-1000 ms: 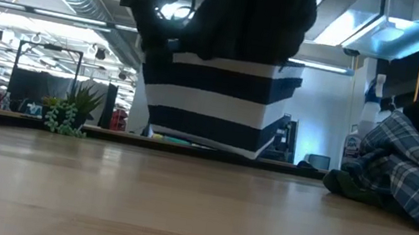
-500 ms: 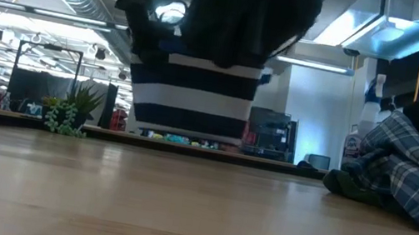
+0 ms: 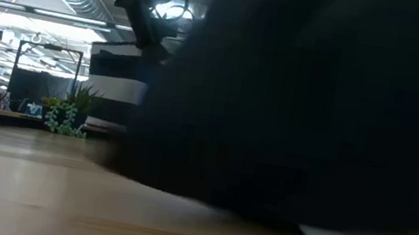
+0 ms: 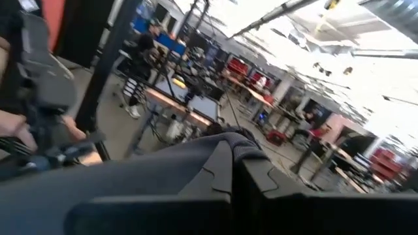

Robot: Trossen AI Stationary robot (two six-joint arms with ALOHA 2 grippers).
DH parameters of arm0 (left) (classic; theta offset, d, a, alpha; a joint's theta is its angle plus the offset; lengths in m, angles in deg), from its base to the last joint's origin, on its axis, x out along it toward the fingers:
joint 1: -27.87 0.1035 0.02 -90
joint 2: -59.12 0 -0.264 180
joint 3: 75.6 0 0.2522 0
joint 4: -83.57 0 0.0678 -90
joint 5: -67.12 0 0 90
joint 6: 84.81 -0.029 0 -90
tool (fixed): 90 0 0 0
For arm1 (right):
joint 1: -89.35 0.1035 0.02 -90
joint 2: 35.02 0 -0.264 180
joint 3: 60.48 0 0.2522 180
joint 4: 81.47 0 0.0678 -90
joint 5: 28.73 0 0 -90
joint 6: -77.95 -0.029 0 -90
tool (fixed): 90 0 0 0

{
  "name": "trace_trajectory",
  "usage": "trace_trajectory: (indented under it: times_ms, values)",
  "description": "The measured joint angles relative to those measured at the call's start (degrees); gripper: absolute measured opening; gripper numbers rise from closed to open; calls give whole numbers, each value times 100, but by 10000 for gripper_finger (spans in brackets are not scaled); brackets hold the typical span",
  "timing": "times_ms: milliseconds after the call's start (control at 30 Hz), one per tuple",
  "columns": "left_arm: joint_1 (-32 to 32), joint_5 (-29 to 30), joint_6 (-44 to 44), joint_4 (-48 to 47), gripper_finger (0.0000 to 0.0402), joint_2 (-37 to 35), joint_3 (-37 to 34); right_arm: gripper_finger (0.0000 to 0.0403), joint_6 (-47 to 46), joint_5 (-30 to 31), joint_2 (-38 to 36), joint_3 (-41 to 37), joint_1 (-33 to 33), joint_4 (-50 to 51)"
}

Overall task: Fold Laundry from Bin
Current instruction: Fold the black shorts

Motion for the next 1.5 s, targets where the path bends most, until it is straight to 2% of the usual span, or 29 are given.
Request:
trace_trajectory:
  times_ms: [233, 400, 533, 633, 767, 867, 967, 1033, 1233, 1267, 1500]
  values:
    - [-126, -286, -443, -67, 85, -11, 22, 0, 6, 327, 31, 0, -7, 103]
    - [-141, -889, -360, -322, 141, -11, 473, 0, 11, 398, 33, 0, -27, 191]
    - [-177, -1409, -196, -869, 179, -11, 862, 0, -5, 531, 33, 0, -92, 198]
    - [-271, -1399, -73, -1245, 192, -11, 1000, 0, 0, 778, 32, 0, -195, 246]
    - [-331, -1031, 281, -1417, 196, -11, 1008, 0, -10, 756, 31, 0, -368, 323]
    - [-315, -1147, 551, -1514, 196, -11, 1008, 0, -31, 756, 44, 0, -498, 357]
    - [-311, -1429, 295, -1625, 182, -11, 1008, 0, -44, 752, 50, 0, -644, 401]
    - [-338, -1525, -92, -1711, 156, -9, 1008, 0, -44, 753, 50, 0, -731, 483]
    - [-403, -1609, -1159, -2208, 29, -11, 1017, 0, -133, 756, 53, 0, -974, 667]
    - [-403, -1645, -1349, -2311, 18, -13, 1019, 0, -133, 756, 53, 0, -1001, 679]
    - [-400, -1566, -2914, -2878, 9, 9, 999, 0, -157, 653, 53, 0, -1108, 785]
